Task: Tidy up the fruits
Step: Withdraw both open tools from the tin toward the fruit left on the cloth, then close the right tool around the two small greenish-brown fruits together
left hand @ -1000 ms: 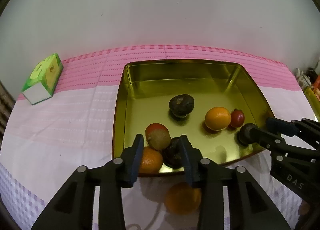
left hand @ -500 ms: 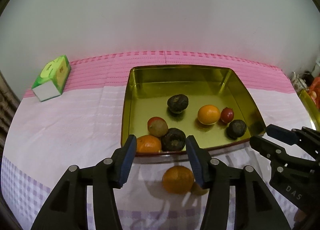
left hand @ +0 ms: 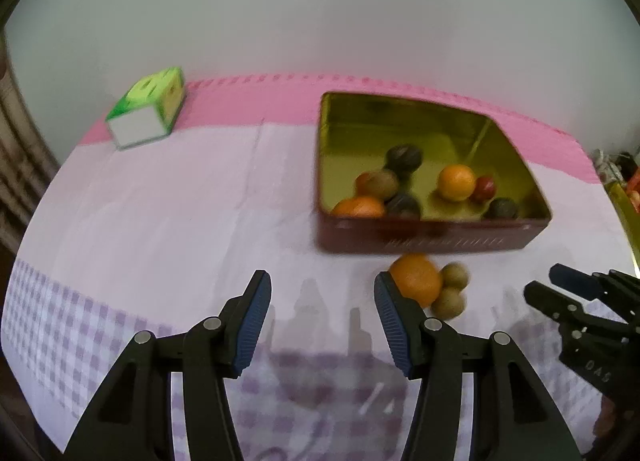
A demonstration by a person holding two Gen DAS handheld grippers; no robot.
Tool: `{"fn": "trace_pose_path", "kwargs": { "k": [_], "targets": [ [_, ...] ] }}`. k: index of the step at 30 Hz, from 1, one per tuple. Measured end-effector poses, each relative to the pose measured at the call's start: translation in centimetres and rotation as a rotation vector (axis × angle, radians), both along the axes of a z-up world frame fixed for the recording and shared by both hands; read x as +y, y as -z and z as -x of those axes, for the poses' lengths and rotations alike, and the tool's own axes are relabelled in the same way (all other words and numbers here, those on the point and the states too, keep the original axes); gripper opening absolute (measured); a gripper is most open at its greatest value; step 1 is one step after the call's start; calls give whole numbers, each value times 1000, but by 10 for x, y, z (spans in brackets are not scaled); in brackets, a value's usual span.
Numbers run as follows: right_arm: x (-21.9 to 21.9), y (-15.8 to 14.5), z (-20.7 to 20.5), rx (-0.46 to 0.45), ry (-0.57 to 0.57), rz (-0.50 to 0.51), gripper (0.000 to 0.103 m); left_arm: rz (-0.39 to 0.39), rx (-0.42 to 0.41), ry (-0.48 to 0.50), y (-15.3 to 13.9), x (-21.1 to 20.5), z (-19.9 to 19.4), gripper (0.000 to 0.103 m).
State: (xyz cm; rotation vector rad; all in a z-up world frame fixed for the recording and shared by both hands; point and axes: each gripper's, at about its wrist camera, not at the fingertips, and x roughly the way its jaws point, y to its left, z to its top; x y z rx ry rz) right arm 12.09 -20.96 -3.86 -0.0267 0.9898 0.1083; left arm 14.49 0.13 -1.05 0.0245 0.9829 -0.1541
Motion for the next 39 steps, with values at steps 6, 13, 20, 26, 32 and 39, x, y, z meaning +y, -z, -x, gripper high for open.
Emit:
{"fn": "trace_pose_path", "kwargs": {
  "k": [6, 13, 20, 26, 32, 39],
  "targets": [
    [17, 13, 6, 30, -30, 0, 38, -15, 31, -19, 18, 12, 14, 55],
    [44, 21, 5, 35, -55, 16, 38, -27, 40, 1, 29, 16, 18, 55],
    [66, 31, -3, 41, -46, 54, 38, -15, 55, 14, 36, 22, 17, 55],
    [74, 35, -13, 32, -13, 72, 38, -4, 67, 10, 42, 29, 13, 55],
    [72, 36, -25, 14, 36, 69, 38, 4, 69, 18, 46, 31, 14, 55],
    [57, 36, -30, 6, 86, 61, 38, -7, 65, 31, 48, 27, 16, 55]
  ]
}}
